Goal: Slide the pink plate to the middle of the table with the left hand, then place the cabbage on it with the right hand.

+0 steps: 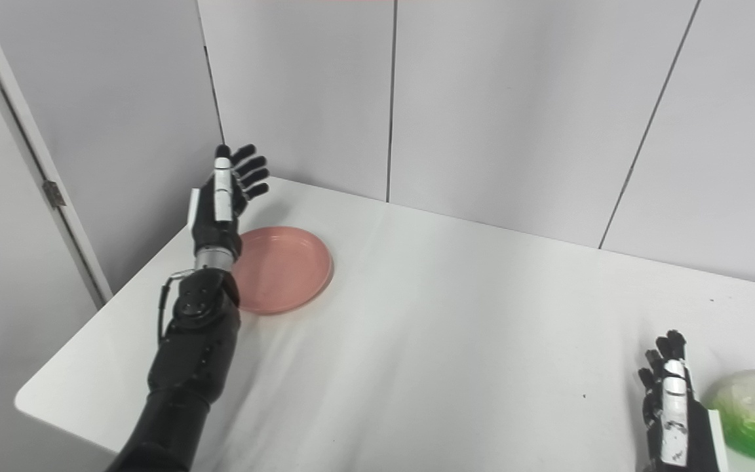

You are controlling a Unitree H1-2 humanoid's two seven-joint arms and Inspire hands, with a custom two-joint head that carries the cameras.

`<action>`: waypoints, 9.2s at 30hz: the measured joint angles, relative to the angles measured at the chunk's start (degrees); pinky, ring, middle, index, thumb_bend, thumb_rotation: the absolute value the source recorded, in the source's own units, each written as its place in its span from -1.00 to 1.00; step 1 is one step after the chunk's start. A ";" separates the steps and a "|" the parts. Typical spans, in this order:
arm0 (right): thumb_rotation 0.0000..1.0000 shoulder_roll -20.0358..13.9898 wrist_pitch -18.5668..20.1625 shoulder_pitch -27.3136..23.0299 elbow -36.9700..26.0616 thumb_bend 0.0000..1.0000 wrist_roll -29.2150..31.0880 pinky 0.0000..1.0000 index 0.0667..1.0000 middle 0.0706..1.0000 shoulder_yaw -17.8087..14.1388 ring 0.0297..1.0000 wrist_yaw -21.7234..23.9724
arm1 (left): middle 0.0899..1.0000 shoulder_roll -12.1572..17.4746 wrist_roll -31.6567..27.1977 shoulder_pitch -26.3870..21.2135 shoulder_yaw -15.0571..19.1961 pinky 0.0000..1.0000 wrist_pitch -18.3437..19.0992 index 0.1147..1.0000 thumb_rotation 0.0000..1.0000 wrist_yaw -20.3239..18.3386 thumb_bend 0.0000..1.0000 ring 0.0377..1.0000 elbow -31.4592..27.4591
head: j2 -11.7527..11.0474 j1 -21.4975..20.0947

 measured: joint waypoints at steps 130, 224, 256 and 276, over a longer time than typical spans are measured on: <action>-0.16 -31.31 28.38 -10.28 -11.64 0.74 -39.55 0.72 0.87 0.94 5.08 0.92 27.98 | 0.72 -18.63 -7.73 -5.56 -15.01 0.69 2.70 0.68 0.90 -20.68 0.27 0.75 18.28 | 12.22 -52.47; -1.00 -16.59 11.18 -25.77 9.61 0.04 -49.75 -0.25 -0.05 -0.09 24.30 -0.20 8.74 | 0.63 -25.68 -2.56 -1.02 -16.40 0.69 4.12 0.55 0.71 -10.22 0.04 0.68 9.58 | 16.26 -35.51; 0.40 -16.48 0.13 -29.14 17.90 0.52 -54.82 0.42 0.79 0.80 32.46 0.70 4.69 | 0.78 -26.65 -1.44 -0.53 -17.68 0.79 -8.25 0.74 0.70 -10.16 -0.07 0.78 13.92 | 16.52 -32.17; 0.52 -19.16 -4.60 -25.01 9.73 0.51 -47.65 0.90 0.89 0.90 24.29 0.88 6.72 | 0.72 -27.70 -2.36 -2.52 -15.34 0.81 -7.95 0.77 0.61 -5.81 -0.15 0.73 16.21 | 16.00 -32.34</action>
